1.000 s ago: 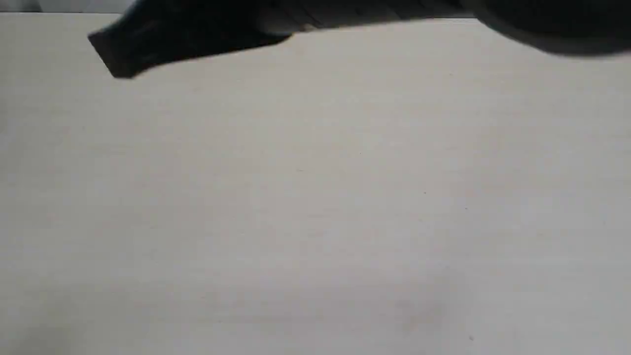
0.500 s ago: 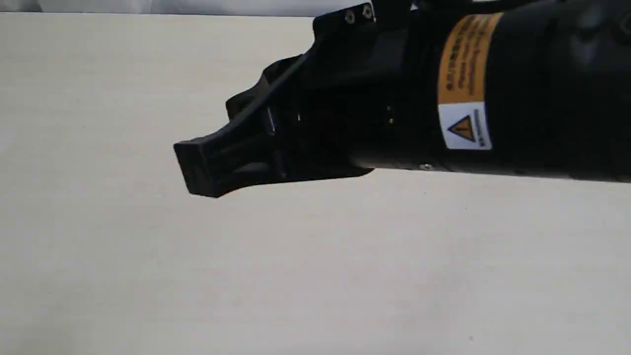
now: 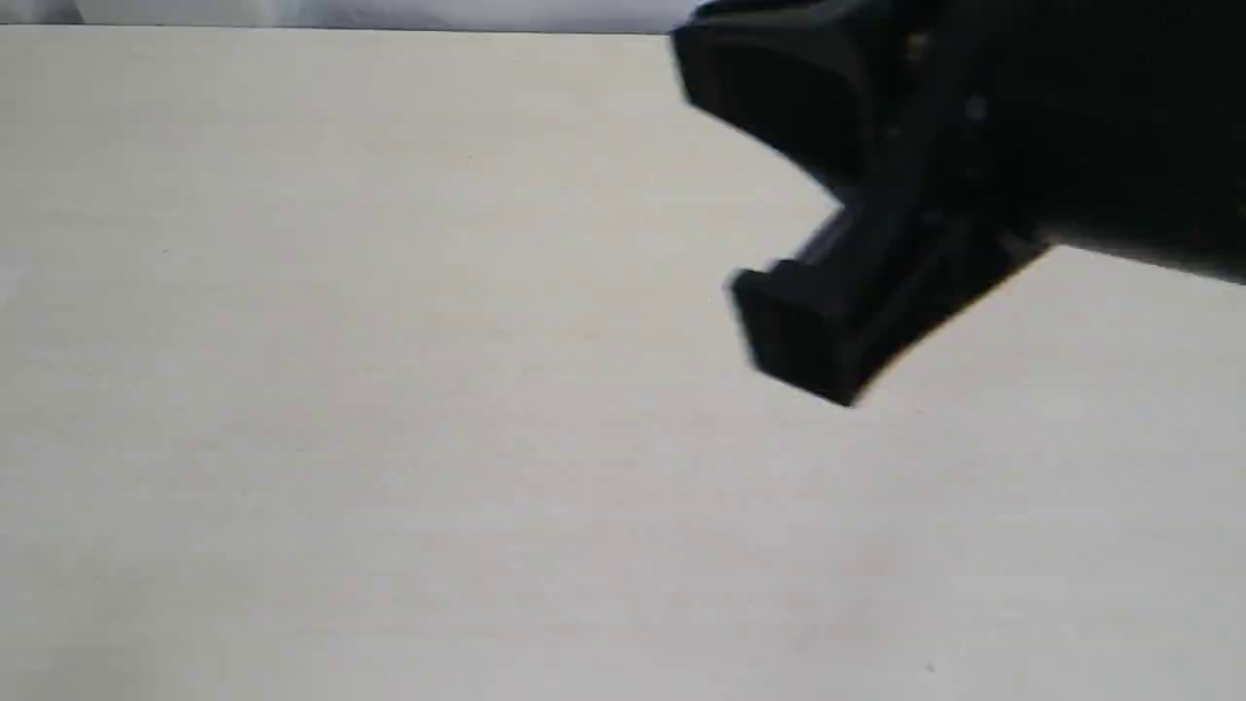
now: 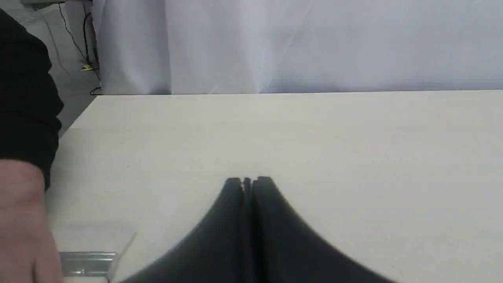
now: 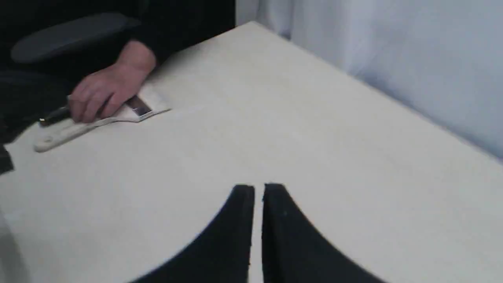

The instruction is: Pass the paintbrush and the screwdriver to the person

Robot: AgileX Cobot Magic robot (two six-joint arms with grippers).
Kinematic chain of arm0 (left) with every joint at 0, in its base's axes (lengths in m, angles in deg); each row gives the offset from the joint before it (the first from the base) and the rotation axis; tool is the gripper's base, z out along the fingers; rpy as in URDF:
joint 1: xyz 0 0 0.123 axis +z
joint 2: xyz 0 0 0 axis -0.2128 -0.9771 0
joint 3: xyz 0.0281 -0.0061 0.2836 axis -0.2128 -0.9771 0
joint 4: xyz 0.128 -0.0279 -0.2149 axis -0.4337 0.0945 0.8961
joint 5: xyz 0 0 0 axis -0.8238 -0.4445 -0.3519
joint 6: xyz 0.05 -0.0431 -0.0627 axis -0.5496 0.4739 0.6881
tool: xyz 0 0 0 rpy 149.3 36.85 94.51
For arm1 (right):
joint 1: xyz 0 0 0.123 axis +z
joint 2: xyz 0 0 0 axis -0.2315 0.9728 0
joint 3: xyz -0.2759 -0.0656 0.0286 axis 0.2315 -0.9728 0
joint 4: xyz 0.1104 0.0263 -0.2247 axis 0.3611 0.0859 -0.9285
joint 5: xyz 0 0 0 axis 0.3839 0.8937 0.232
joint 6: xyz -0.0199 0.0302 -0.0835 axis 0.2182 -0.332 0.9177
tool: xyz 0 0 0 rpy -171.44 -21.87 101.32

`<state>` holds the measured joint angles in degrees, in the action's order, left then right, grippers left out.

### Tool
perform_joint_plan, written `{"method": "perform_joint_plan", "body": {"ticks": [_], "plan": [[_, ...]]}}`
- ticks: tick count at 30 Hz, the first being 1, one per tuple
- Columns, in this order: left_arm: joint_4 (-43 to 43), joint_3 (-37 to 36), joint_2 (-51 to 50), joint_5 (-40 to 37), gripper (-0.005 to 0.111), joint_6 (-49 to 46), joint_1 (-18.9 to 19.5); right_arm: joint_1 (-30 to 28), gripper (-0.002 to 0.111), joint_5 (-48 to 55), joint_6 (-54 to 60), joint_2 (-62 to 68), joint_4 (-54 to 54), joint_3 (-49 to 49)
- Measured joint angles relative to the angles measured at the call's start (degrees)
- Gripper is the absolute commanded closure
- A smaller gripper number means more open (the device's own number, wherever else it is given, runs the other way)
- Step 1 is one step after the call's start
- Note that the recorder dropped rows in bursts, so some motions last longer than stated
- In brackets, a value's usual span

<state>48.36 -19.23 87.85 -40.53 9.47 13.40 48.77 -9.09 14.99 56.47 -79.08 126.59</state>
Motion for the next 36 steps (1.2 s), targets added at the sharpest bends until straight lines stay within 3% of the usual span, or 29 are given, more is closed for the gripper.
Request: {"method": "perform_joint_plan", "body": {"ticks": [5, 15, 21, 30, 36], "plan": [[0.0, 0.0, 0.0, 0.0, 0.107, 0.0, 0.0, -8.3, 0.104, -3.2, -0.5, -9.5, -7.0, -9.4], [0.0, 0.0, 0.0, 0.0, 0.107, 0.0, 0.0, -38.3, 0.104, -19.8, -4.5, -24.5, -7.2, -30.3], [0.0, 0.0, 0.0, 0.0, 0.107, 0.0, 0.0, -51.5, 0.104, -31.7, -3.6, -31.4, -7.7, -40.4], [0.0, 0.0, 0.0, 0.0, 0.107, 0.0, 0.0, -65.0, 0.104, -39.1, -1.6, -45.7, -8.2, -51.0], [0.0, 0.0, 0.0, 0.0, 0.107, 0.0, 0.0, -65.9, 0.104, -39.2, -2.1, -51.0, -9.5, -51.2]]}}
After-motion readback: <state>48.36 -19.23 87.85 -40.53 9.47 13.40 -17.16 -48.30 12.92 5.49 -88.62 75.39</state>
